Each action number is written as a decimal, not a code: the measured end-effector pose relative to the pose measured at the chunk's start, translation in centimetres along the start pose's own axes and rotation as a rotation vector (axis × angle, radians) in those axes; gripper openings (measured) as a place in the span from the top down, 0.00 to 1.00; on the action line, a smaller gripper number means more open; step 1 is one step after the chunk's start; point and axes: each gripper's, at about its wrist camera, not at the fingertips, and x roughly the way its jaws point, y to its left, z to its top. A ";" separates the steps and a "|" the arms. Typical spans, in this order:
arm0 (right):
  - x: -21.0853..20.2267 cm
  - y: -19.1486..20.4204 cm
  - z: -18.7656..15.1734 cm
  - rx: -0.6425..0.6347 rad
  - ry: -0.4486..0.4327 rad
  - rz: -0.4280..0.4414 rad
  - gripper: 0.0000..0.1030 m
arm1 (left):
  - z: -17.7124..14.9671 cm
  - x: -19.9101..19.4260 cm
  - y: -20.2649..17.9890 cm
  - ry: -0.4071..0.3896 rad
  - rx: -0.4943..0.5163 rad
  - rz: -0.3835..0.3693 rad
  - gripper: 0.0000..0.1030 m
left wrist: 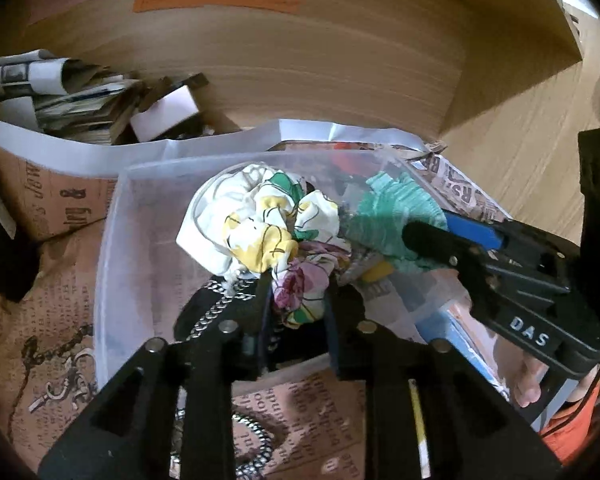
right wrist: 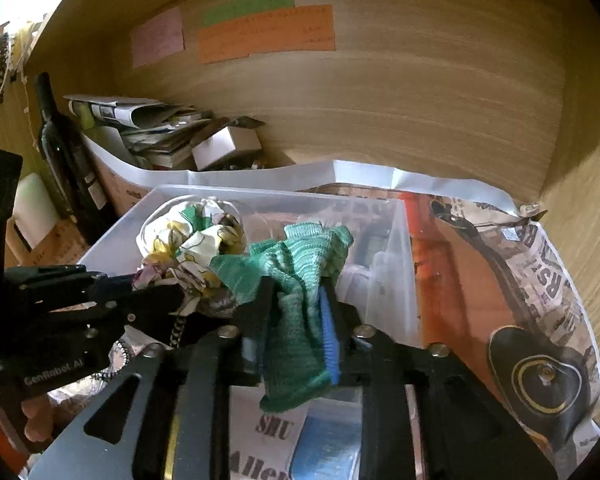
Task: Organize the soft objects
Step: 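Grasp the yellow felt ball with the right tool while the left grasps the braided bracelet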
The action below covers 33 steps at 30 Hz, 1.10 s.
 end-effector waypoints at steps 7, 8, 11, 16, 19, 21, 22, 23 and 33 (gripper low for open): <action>-1.9 0.9 -0.1 -0.045 -0.055 -0.036 0.38 | -0.6 -2.6 0.2 -0.049 0.017 0.018 0.57; -2.2 1.0 -0.1 -0.051 -0.064 -0.036 0.33 | -0.7 -3.2 0.1 -0.062 0.024 0.023 0.56; -3.9 1.5 0.0 -0.061 -0.113 -0.035 0.24 | -0.8 -5.4 0.1 -0.113 0.048 0.044 0.49; -5.9 2.4 -0.1 -0.075 -0.158 -0.004 0.20 | -1.0 -8.7 0.6 -0.193 0.061 0.094 0.35; -6.7 3.1 -0.3 -0.087 -0.166 0.020 0.19 | -1.6 -10.3 1.1 -0.232 0.063 0.126 0.21; -6.9 3.5 -0.7 -0.089 -0.161 0.038 0.19 | -2.2 -10.9 1.5 -0.240 0.066 0.145 0.13; -6.9 3.6 -1.0 -0.088 -0.153 0.047 0.19 | -2.5 -11.2 1.9 -0.235 0.064 0.156 0.10; -6.8 3.8 -1.4 -0.086 -0.143 0.056 0.19 | -2.9 -11.2 2.3 -0.226 0.061 0.165 0.09; -3.4 4.7 -5.5 -0.069 0.051 0.130 0.20 | -7.2 -6.8 4.1 0.002 0.048 0.164 0.08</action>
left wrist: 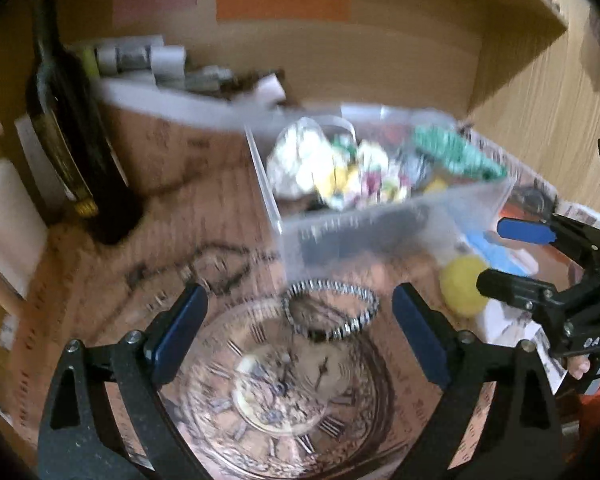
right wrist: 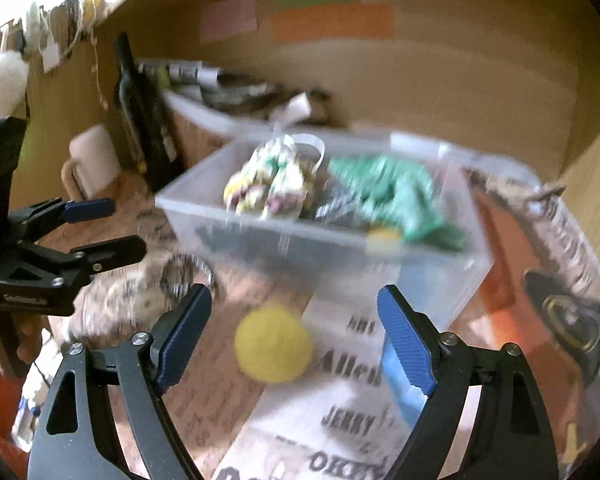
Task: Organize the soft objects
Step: 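Grasp the yellow felt ball with the right tool while the left grasps the braided bracelet, then lower ball and bracelet into the clear box and open both tools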
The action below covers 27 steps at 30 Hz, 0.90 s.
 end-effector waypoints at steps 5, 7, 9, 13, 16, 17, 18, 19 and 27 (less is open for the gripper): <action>1.3 0.1 -1.1 0.009 0.081 0.044 0.33 | -1.2 2.1 -0.4 0.063 0.017 -0.016 0.09; 1.7 0.1 -1.3 0.014 0.101 0.055 0.39 | -1.4 2.6 -0.5 0.075 0.010 -0.027 0.20; 2.0 0.2 -1.5 0.013 0.114 0.062 0.53 | -1.5 3.2 -0.5 0.097 0.005 -0.043 0.29; 2.2 0.4 -1.7 -0.001 0.116 0.058 0.59 | -1.4 3.6 -0.3 0.102 -0.009 -0.042 0.46; 1.8 0.3 -1.6 -0.006 0.093 0.050 0.59 | -1.3 4.0 0.0 0.097 -0.015 -0.049 0.61; 1.7 0.2 -1.6 -0.004 0.087 0.050 0.59 | -1.3 3.9 0.0 0.094 -0.014 -0.051 0.64; 1.5 0.1 -1.6 -0.001 0.081 0.050 0.59 | -1.3 4.0 -0.1 0.093 -0.013 -0.055 0.68; 1.3 -0.1 -1.6 0.003 0.072 0.050 0.59 | -1.3 4.0 -0.1 0.090 -0.012 -0.059 0.73; 0.3 -0.4 -1.1 0.012 0.012 0.039 0.59 | -1.6 1.8 -0.8 0.037 0.005 -0.057 0.95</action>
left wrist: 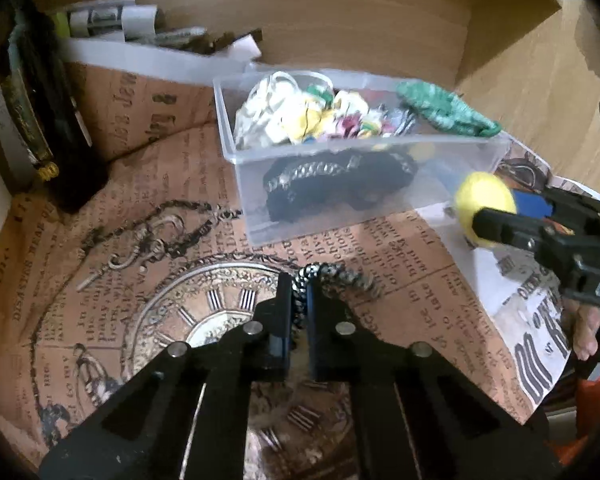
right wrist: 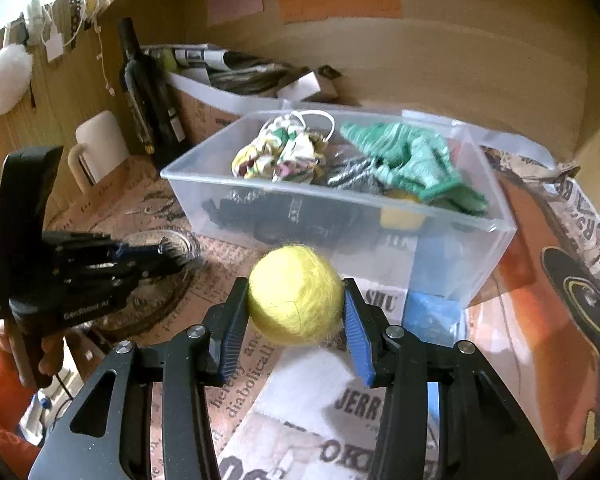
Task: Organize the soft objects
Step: 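Lower ball and bracelet into the clear box and open both tools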
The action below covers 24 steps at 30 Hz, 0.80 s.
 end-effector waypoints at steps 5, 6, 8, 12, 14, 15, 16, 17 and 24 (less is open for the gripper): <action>-1.4 -0.4 0.8 0.009 -0.054 -0.009 0.59 | 0.7 -2.2 -0.2 -0.060 -0.006 -0.002 0.95; -1.6 -0.4 1.1 0.009 -0.065 -0.009 0.59 | 0.9 -2.8 -0.4 -0.070 -0.007 -0.003 0.95; -2.3 -0.5 1.6 0.008 -0.093 -0.014 0.59 | 1.2 -3.9 -0.7 -0.096 -0.011 -0.006 0.95; -3.3 -0.5 2.7 0.007 -0.149 -0.020 0.59 | 2.8 -6.1 -1.1 -0.166 -0.007 -0.006 0.95; -3.6 -0.6 3.4 0.009 -0.175 -0.022 0.59 | 4.1 -6.6 -1.1 -0.201 -0.001 0.000 0.95; -3.7 -0.6 3.7 0.009 -0.184 -0.021 0.59 | 4.8 -6.8 -1.1 -0.220 0.002 0.003 0.95; -3.7 -0.6 4.1 0.009 -0.198 -0.020 0.59 | 5.3 -7.0 -1.2 -0.235 0.003 0.006 0.95; -3.8 -0.7 4.4 0.007 -0.206 -0.020 0.59 | 5.7 -7.2 -1.3 -0.251 0.003 0.012 0.95; -2.2 -1.0 6.0 0.005 -0.212 -0.033 0.59 | 9.0 -5.5 -0.3 -0.258 -0.036 0.020 0.95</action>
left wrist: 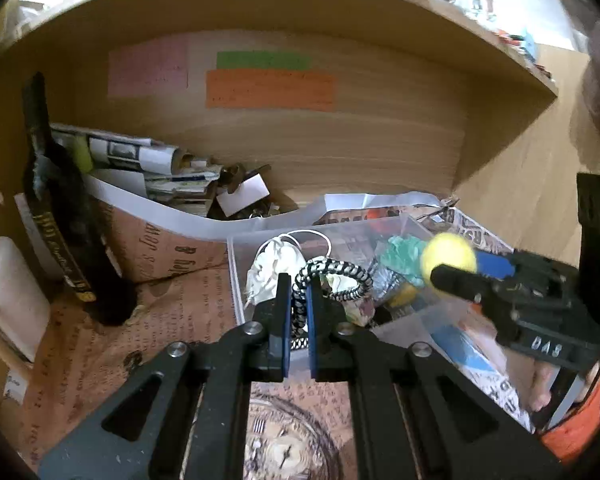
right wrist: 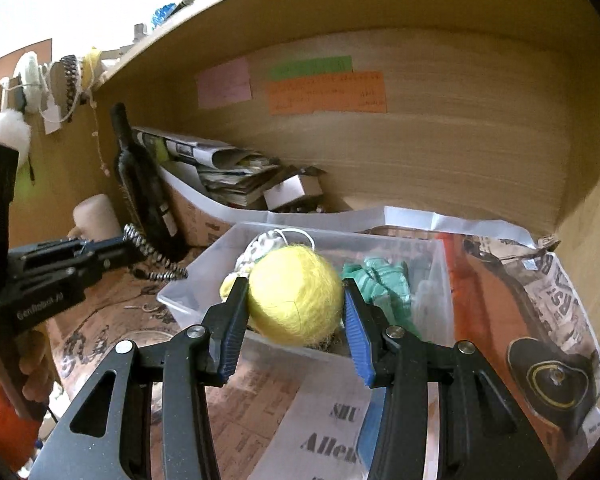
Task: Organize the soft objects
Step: 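Lower ball and bracelet into the clear box and open both tools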
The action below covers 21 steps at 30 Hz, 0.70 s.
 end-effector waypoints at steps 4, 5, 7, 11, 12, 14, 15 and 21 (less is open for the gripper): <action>1.5 -0.5 -0.1 0.016 0.032 -0.004 0.59 | 0.2 2.4 0.2 0.041 -0.010 0.012 0.95; 1.9 -0.7 -0.2 0.022 0.040 -0.004 0.59 | 0.2 3.2 0.3 0.057 -0.012 0.012 0.95; 2.7 -1.0 -0.3 0.033 0.060 -0.008 0.59 | 0.0 4.4 0.2 0.079 -0.011 0.021 0.95; 4.2 -1.0 -0.8 0.029 0.101 -0.024 0.59 | -0.7 6.4 0.2 0.118 -0.012 0.039 0.95; 4.4 -1.0 -0.9 0.024 0.108 -0.027 0.59 | -0.9 6.9 0.2 0.129 -0.014 0.037 0.95; 5.0 -0.8 -1.2 0.010 0.124 -0.041 0.59 | -1.2 7.4 0.4 0.161 -0.019 0.021 0.95; 5.1 -0.8 -1.3 0.002 0.125 -0.047 0.57 | -1.4 7.5 0.3 0.170 -0.018 0.011 0.95; 5.0 -0.2 -1.5 -0.035 0.124 -0.058 0.45 | -2.4 6.8 -0.6 0.196 0.024 -0.008 0.82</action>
